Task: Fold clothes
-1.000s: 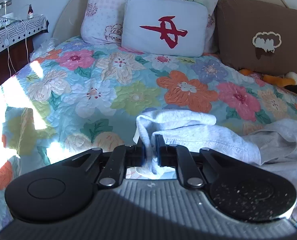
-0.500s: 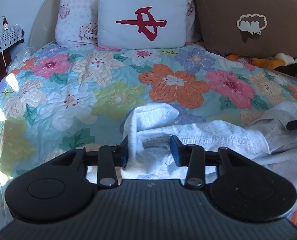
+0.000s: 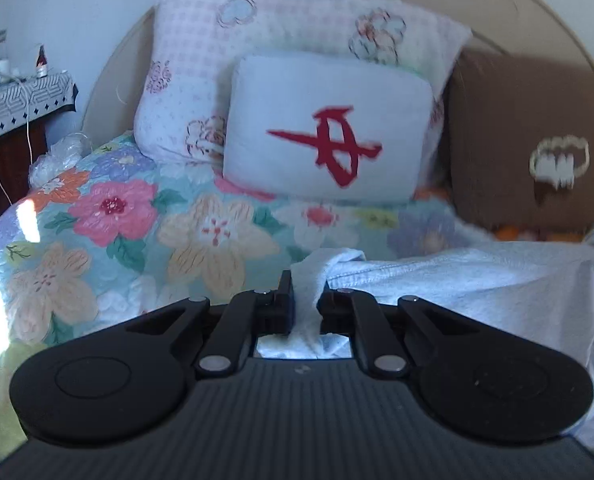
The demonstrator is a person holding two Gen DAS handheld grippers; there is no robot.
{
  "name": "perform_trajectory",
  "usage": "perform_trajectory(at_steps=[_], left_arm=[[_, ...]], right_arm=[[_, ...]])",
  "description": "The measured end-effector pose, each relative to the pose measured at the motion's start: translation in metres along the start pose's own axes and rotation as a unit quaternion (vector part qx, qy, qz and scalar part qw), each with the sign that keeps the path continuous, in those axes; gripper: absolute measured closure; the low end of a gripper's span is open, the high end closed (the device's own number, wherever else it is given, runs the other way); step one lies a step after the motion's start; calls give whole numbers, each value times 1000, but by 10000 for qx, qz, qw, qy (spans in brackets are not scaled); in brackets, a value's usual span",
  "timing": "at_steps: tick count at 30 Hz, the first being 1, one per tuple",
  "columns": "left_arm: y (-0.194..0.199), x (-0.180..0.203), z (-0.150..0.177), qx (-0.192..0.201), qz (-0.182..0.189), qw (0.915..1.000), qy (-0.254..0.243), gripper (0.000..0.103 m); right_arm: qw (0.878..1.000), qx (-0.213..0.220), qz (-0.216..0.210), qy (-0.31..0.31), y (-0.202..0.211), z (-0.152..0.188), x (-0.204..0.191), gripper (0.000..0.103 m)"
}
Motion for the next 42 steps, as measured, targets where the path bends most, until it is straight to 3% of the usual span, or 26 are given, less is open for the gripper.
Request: perform_trajectory(at_steps=[2, 3, 4, 5, 8, 10, 11, 17, 22, 29, 32, 36, 39, 40, 42], left_arm=[[-10, 5, -21, -16, 44, 9998, 171, 90], [-20, 6, -25, -145, -95, 9995, 265, 77], [-29, 7, -25, -290, -204, 9988, 351, 58], [-36, 8, -22, -402, -220, 9983, 358, 56], [-41, 17, 2, -622, -194, 9979, 47, 51], [-38, 26, 22, -676, -241, 9970, -282, 35], [-36, 31, 32, -710, -249, 9961, -460, 33], [-17, 69, 81, -1033, -96, 9843, -1425, 33], [25, 82, 107, -1020, 45, 9763, -1909, 33], [86, 68, 156, -1591, 227, 9576, -2393, 37], [102, 63, 169, -1926, 330, 9510, -2397, 37], [116, 41, 180, -2633, -201, 9231, -2795, 37], [121, 27, 184, -2793, -273, 9236, -2611, 37], [118, 27, 190, -2833, -189, 9250, -2525, 37], [109, 34, 206, -2849, 165, 9307, -2289, 37]], right_arm=[[9993, 312, 62, -205, 0, -26, 2, 94], [9988, 357, 98, -308, -3, -36, 4, 91], [9988, 217, 153, -417, -9, -38, 6, 77], [9982, 117, 212, -553, -11, -35, 8, 62], [9974, -38, -46, -711, -2, -15, 10, 52], [9974, -169, -271, -644, 10, 7, 11, 45], [9971, -259, -361, -613, 17, 18, 12, 44], [9844, -1019, -1016, -1017, 58, 81, 28, 42], [9565, -1661, -1799, -1585, 109, 125, 37, 42], [9612, -2068, -1656, -774, 194, 176, 29, 41], [9504, -2432, -1820, -669, 222, 192, 26, 41], [9309, -2942, -2091, -564, 259, 208, 16, 41], [9324, -2944, -2076, -298, 276, 221, 8, 32], [9363, -2848, -2036, -284, 273, 228, 6, 25], [9445, -2697, -1864, -208, 256, 247, -1, 24]])
Point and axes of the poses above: each gripper's, at about its wrist camera, not at the fingertips, and y roughly against the way its jaws point, x to its right, z to its underside, the point moved 6 cm from there along -y, roughly the way its jaws point, and after that the axes turned 14 degrees about -x, right-handed, at the moved point
